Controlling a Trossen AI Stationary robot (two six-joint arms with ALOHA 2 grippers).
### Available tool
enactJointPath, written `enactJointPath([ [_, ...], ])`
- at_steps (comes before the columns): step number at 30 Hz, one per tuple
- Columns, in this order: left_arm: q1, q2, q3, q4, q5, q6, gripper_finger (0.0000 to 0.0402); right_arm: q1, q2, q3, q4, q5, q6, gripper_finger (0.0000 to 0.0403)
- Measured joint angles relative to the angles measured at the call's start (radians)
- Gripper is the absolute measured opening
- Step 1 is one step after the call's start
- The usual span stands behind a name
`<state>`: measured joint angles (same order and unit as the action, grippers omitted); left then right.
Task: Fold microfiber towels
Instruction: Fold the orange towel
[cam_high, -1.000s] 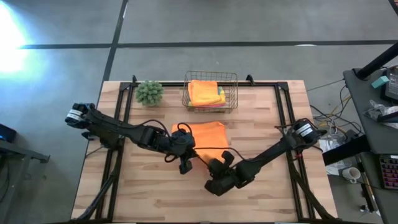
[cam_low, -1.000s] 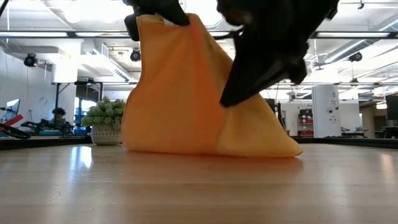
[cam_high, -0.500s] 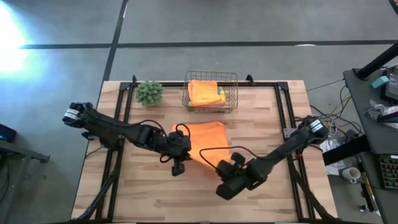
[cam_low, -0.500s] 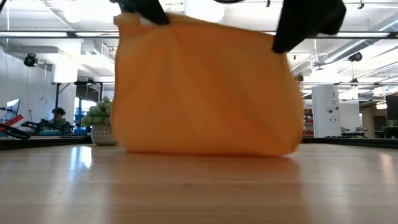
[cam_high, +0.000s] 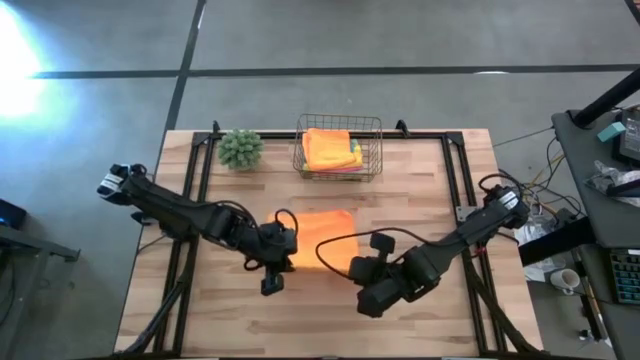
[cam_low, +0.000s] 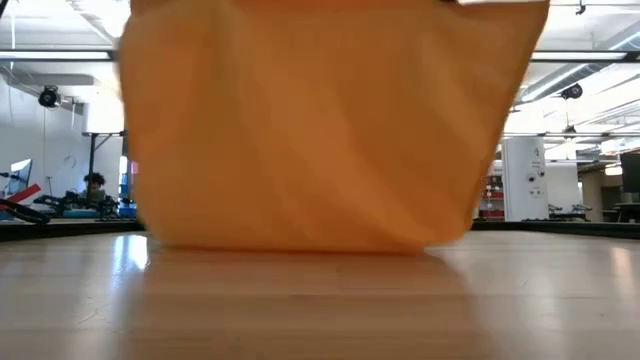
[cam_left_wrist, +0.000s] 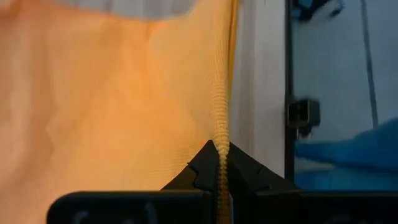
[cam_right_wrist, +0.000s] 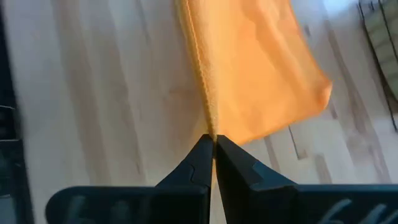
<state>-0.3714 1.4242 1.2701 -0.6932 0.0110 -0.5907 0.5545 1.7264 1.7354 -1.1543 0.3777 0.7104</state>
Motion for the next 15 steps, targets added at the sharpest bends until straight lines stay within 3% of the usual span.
enactJointPath([
  [5, -0.042, 0.023, -0.009, -0.001, 0.044, -0.029, 0.0001, -0.002, 0.001, 0.024, 0.016, -0.084, -0.080, 0.0008],
  [12, -0.117, 0.060, -0.014, -0.013, 0.124, -0.195, 0.0001, 0.000, 0.008, 0.023, 0.045, -0.209, -0.157, 0.0008],
  [15, -0.154, 0.087, -0.014, -0.006, 0.126, -0.240, 0.0001, 0.003, 0.020, 0.019, 0.064, -0.212, -0.196, 0.0008],
])
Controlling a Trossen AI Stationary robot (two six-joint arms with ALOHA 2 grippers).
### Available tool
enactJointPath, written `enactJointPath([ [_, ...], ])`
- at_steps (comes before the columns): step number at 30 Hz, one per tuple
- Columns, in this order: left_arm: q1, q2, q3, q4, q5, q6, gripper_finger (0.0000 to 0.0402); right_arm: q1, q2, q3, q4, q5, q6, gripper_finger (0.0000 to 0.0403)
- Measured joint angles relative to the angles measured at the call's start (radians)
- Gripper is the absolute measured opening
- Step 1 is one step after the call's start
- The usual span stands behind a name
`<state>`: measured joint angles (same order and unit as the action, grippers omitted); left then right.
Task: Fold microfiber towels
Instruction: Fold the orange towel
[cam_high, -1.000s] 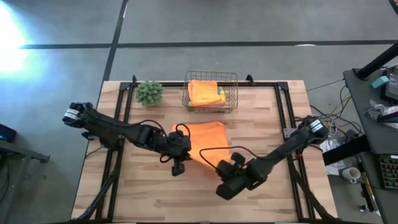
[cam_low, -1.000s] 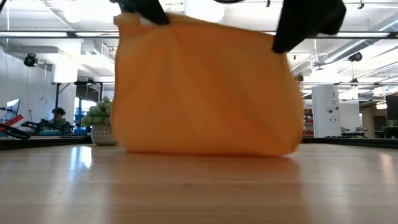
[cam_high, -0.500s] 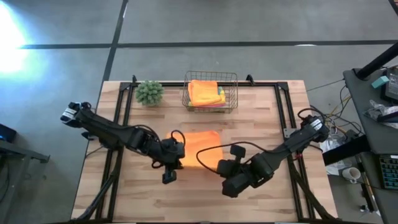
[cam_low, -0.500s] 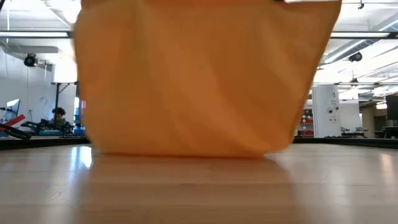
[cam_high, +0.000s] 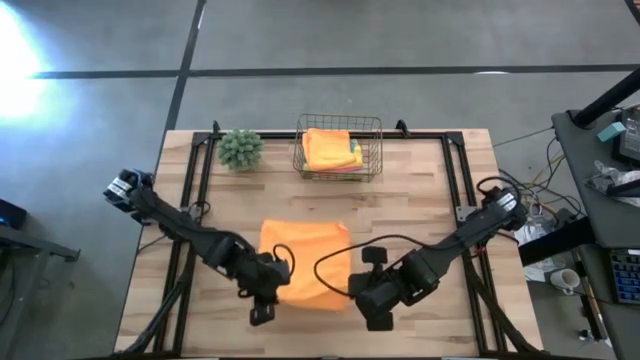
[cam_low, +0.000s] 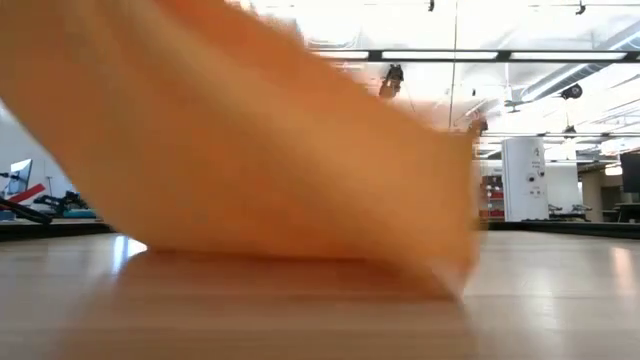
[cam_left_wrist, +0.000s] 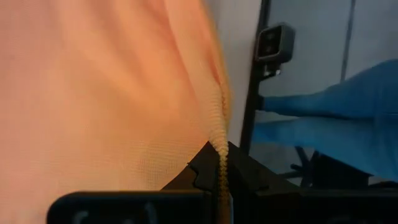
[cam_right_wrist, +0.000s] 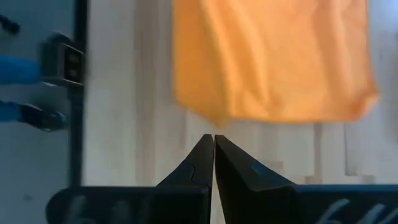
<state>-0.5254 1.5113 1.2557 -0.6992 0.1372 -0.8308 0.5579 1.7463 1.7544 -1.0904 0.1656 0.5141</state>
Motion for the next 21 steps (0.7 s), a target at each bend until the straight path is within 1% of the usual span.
enactJointPath([
  [2, -0.013, 0.021, -0.002, -0.001, -0.021, -0.003, 0.0001, -0.005, 0.005, -0.005, -0.010, 0.010, -0.016, 0.0008],
  [6, -0.019, 0.069, 0.001, 0.004, -0.064, -0.003, 0.0001, -0.023, 0.016, -0.007, 0.026, 0.018, -0.059, 0.0008],
  [10, -0.018, 0.086, -0.002, 0.008, -0.064, -0.004, 0.0001, -0.037, 0.017, -0.017, 0.030, 0.018, -0.096, 0.0008],
  [14, -0.018, 0.093, -0.004, 0.007, -0.063, -0.003, 0.0001, -0.053, 0.017, -0.022, 0.031, 0.011, -0.171, 0.0009],
  [17, -0.018, 0.092, -0.003, 0.007, -0.064, -0.002, 0.0001, -0.076, 0.017, -0.026, 0.035, 0.000, -0.199, 0.0020],
  [21, -0.028, 0.090, 0.005, 0.009, -0.064, -0.001, 0.0001, -0.100, 0.017, -0.065, 0.036, -0.017, -0.219, 0.0046],
])
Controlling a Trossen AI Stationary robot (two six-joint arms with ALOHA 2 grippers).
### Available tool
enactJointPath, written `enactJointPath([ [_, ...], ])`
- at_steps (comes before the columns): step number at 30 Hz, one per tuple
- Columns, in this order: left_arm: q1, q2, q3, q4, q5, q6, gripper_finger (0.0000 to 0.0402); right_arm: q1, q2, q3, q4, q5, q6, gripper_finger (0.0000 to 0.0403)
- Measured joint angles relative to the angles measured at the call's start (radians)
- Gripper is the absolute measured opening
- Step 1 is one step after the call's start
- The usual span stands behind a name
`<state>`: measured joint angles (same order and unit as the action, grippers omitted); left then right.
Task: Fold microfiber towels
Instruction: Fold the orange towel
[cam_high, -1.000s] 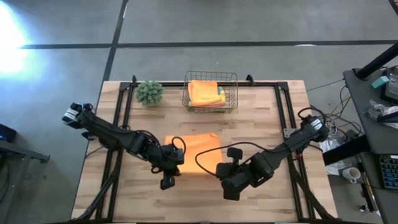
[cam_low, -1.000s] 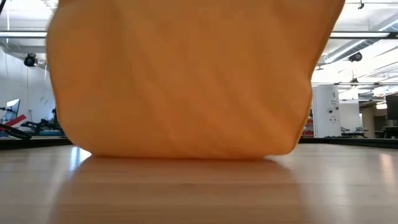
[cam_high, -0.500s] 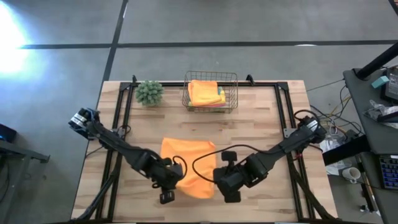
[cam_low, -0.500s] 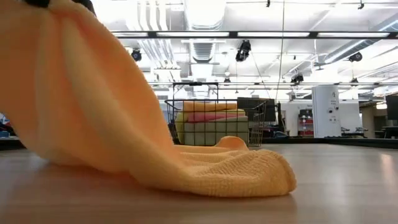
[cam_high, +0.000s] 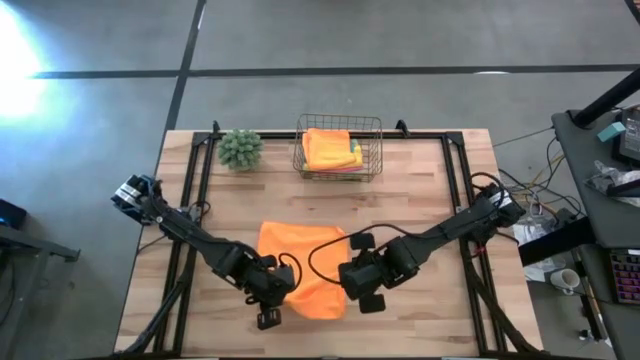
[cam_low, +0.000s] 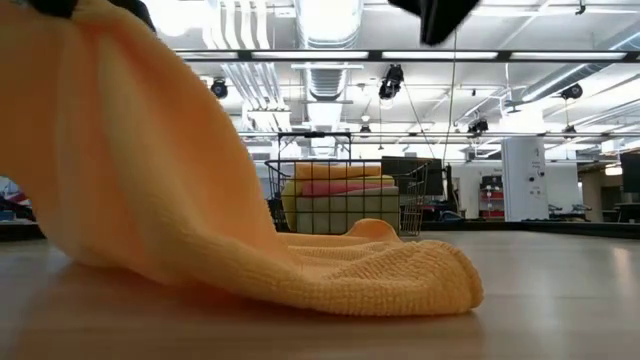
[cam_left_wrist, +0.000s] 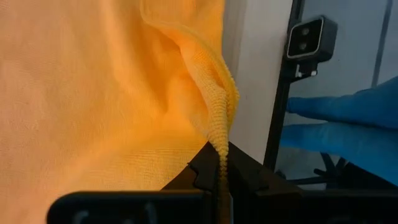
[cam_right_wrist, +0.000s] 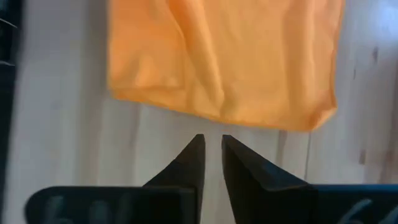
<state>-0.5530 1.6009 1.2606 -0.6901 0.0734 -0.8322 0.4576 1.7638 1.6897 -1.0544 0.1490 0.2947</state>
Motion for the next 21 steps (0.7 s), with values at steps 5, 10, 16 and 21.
enactJointPath([
  [5, 0.000, 0.000, -0.008, -0.010, 0.002, 0.004, 0.0001, -0.005, -0.018, -0.105, -0.009, -0.004, 0.004, 0.0086],
  [10, -0.003, 0.000, -0.008, -0.012, 0.002, 0.031, 0.0001, -0.004, -0.059, -0.242, 0.043, -0.018, 0.052, 0.0107],
  [16, -0.005, 0.000, -0.011, -0.039, -0.008, 0.070, 0.0001, -0.004, -0.159, -0.443, 0.388, -0.073, 0.137, 0.0102],
  [21, -0.004, 0.000, -0.011, -0.037, -0.029, 0.099, 0.0001, -0.004, -0.197, -0.601, 0.807, -0.079, 0.182, 0.0092],
])
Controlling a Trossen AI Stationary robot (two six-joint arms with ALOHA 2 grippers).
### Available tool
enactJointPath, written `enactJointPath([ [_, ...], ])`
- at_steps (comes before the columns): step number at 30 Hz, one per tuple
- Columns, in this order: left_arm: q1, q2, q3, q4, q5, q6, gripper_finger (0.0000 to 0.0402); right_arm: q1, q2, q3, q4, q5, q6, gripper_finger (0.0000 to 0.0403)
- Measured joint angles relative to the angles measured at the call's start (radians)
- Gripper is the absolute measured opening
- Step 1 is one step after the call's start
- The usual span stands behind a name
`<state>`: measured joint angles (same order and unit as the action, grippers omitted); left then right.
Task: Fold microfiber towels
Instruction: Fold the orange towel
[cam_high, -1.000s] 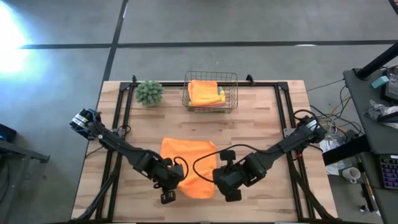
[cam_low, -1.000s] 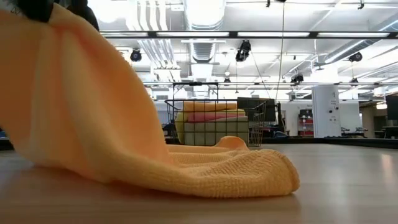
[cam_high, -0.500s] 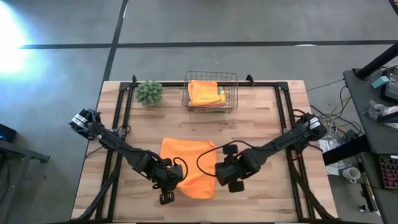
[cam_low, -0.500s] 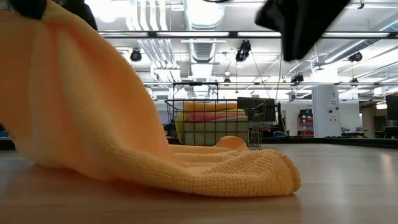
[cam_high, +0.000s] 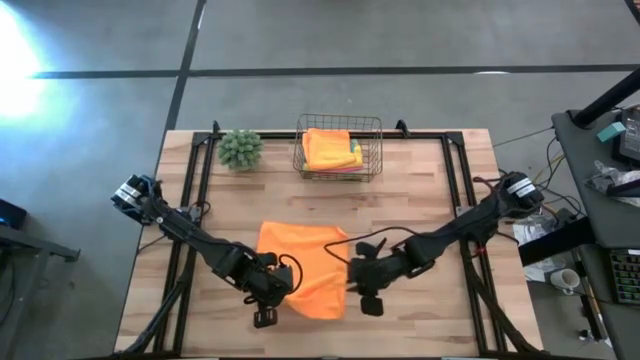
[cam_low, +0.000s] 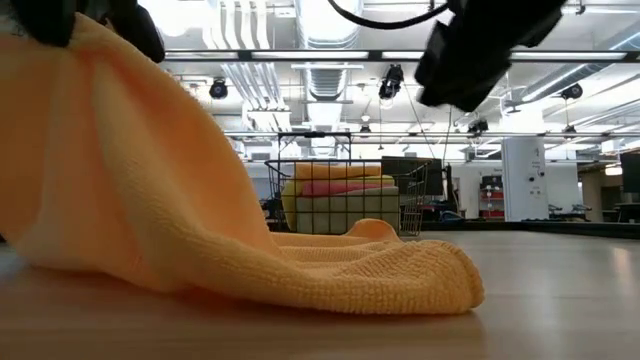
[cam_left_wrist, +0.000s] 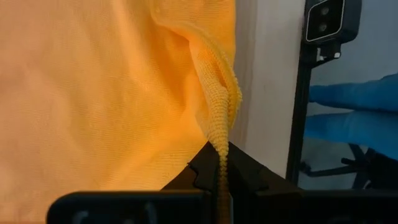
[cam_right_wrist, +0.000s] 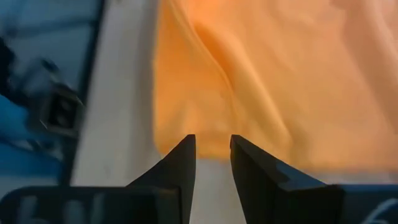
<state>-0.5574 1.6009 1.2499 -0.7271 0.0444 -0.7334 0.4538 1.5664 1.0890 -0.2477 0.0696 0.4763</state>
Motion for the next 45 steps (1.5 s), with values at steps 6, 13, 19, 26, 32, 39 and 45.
enactJointPath([
  [6, -0.035, -0.005, 0.011, 0.002, -0.039, 0.034, 0.0001, -0.002, 0.031, -0.107, 0.296, 0.000, 0.006, 0.0097],
  [13, -0.047, -0.013, 0.013, 0.003, -0.047, 0.034, 0.0001, -0.014, 0.125, -0.082, 0.417, -0.003, -0.113, 0.0119],
  [19, -0.048, -0.014, 0.012, 0.004, -0.047, 0.035, 0.0001, -0.061, 0.208, 0.000, 0.412, -0.052, -0.215, 0.0134],
  [26, -0.062, -0.018, 0.016, 0.003, -0.052, 0.038, 0.0001, -0.110, 0.259, 0.032, 0.409, -0.156, -0.258, 0.0126],
  [32, -0.066, -0.020, 0.016, 0.003, -0.053, 0.039, 0.0001, -0.148, 0.297, 0.050, 0.411, -0.235, -0.271, 0.0121],
  [39, -0.065, -0.026, 0.016, 0.003, -0.058, 0.042, 0.0001, -0.171, 0.329, 0.071, 0.418, -0.290, -0.296, 0.0123],
  [45, -0.065, -0.027, 0.016, 0.003, -0.059, 0.042, 0.0001, -0.184, 0.369, 0.102, 0.421, -0.339, -0.321, 0.0125],
])
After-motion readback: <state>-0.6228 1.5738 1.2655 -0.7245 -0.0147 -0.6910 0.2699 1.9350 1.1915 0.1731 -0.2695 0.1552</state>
